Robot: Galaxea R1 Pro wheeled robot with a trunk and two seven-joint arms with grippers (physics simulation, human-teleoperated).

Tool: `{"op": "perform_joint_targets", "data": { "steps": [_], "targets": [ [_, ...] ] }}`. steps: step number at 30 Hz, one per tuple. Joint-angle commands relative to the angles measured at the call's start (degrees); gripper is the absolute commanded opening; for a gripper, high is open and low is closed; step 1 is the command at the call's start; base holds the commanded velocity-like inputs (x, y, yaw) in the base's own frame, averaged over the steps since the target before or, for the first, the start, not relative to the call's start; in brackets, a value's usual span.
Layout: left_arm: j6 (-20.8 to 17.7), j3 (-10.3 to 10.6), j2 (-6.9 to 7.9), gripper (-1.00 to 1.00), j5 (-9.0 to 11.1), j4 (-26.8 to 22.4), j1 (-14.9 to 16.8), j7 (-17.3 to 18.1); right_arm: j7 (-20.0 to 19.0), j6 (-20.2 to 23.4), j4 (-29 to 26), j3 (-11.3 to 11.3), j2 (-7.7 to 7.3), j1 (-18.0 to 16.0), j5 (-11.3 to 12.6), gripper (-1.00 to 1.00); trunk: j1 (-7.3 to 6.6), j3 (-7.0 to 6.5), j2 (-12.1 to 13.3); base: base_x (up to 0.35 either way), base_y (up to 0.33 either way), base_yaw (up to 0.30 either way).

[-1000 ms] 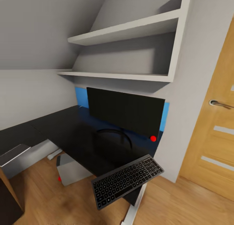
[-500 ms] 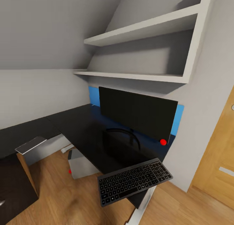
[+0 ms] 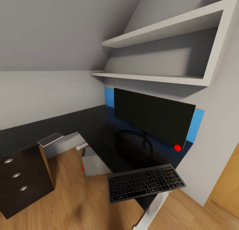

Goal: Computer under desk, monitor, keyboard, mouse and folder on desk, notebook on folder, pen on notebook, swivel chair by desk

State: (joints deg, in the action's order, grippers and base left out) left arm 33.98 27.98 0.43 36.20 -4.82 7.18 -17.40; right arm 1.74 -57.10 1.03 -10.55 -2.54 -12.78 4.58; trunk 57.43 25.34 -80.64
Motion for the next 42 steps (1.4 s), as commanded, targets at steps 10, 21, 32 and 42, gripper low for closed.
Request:
{"op": "perform_joint_targets", "data": {
  "steps": [10, 21, 32, 42],
  "targets": [
    [0.0, 0.5, 0.01, 1.00, 0.0, 0.0, 0.0, -0.5, -0.1, -0.2, 0.1, 0.4, 0.07, -0.1, 0.4, 1.00, -0.02, 0.06, 0.0, -0.197, -0.266, 0.282],
    [-3.0, 0.6, -0.24, 1.00, -0.2, 0.0, 0.0, -0.5, -0.2, 0.4, 0.1, 0.5, 0.16, -0.1, 0.3, 1.00, -0.02, 0.19, 0.0, -0.144, -0.300, 0.282],
    [-3.1, 0.5, -0.26, 1.00, -0.2, 0.0, 0.0, -0.5, -0.1, 2.7, 0.1, 0.5, 0.17, -0.1, -3.4, 1.00, -0.02, 0.53, 0.0, -0.196, -0.258, 0.280],
    [-3.0, 0.5, -0.26, 1.00, -0.2, 0.0, 0.0, -0.5, -0.1, 3.1, 0.1, 0.4, 0.04, -0.1, -3.7, 1.00, -0.02, 0.86, 0.0, -0.291, -0.155, 0.230]
  ]
}}
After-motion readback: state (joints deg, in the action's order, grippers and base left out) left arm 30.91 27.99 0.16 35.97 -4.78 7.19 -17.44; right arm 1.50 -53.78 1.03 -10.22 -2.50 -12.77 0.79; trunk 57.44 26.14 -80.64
